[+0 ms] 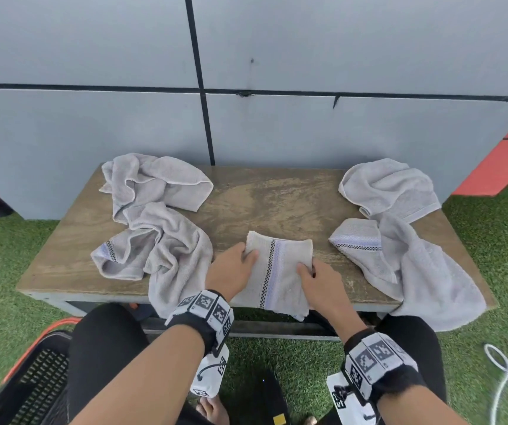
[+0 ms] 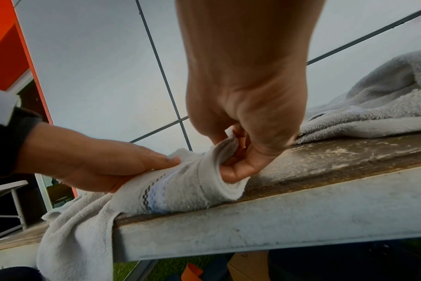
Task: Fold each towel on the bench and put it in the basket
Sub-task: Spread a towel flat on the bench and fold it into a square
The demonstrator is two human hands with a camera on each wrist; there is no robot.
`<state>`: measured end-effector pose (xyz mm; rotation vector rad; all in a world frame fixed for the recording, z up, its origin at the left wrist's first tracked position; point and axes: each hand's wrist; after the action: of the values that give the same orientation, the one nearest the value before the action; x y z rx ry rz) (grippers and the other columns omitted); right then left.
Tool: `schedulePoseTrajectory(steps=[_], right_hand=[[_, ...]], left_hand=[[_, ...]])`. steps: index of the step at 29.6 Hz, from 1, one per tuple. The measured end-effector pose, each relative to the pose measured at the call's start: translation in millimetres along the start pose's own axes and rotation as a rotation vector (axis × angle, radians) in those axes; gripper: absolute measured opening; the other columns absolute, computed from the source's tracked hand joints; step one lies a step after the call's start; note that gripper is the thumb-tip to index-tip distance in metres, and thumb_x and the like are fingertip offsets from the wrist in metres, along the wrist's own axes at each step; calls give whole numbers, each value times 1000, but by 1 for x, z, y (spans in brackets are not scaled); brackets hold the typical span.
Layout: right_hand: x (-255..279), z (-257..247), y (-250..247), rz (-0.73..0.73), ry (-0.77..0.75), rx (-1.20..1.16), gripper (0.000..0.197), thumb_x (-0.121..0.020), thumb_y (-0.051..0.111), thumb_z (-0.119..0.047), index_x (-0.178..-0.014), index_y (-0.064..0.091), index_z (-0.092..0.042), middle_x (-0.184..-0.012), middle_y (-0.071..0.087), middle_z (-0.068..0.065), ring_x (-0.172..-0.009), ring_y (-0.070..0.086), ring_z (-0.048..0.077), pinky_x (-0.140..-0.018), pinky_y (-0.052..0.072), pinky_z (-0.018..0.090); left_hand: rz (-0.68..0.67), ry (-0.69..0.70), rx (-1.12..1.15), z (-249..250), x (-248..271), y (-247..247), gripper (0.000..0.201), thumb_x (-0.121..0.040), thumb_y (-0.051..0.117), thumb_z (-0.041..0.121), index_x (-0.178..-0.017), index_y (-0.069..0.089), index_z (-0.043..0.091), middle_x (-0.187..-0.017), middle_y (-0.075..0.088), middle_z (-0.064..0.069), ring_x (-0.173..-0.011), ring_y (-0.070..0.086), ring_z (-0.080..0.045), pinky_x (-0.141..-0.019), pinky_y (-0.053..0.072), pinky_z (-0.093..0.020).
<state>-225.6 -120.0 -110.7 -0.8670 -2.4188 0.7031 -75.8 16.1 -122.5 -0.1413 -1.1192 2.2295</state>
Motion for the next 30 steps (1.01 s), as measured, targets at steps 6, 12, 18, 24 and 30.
schedulePoseTrajectory(steps=[6,12,18,24,30], right_hand=[[-3,8,4,22,55,-45,34,-102,50,-36,-93,56,-4,-87,61,6,-74,54,16,-59,38,27],[-13,10,3,19,62,17,37,-100,51,-42,-90,57,-7,-87,62,5,-77,58,20,-61,41,31],[-8,6,5,189,-37,339,37,-93,60,-48,-107,41,-20,-109,48,0,-94,58,26,-76,50,41],[-13,5,-3,-3,-538,667,48,-100,46,-37,-146,35,-48,-166,6,-1,-148,18,25,-116,29,51],[-14,11,2,-18,-334,815,56,-100,26,-57,-154,17,-45,-147,35,6,-136,30,28,-115,26,50]], left_hand=[[6,-33,-105,-2,-6,10,40,-101,36,55,-76,39,24,-75,52,8,-76,56,-20,-70,46,-38],[34,-41,-139,-1,-8,11,43,-100,26,60,-81,42,25,-88,62,-2,-86,61,-29,-82,51,-47],[30,-47,-210,6,-2,8,42,-102,26,57,-91,44,20,-90,60,-4,-87,62,-31,-78,52,-45],[244,62,-125,14,12,8,21,-100,45,35,-108,42,16,-102,60,-9,-87,61,-31,-76,51,-46],[357,283,-288,18,28,15,27,-86,57,27,-111,52,18,-110,52,-5,-102,49,-26,-86,44,-39]])
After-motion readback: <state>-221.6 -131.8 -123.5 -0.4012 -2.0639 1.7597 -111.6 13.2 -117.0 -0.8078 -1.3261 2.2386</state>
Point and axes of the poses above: each hand's wrist, its own x-axis away from the middle knuckle, its own y-axis out of the palm, z = x × y
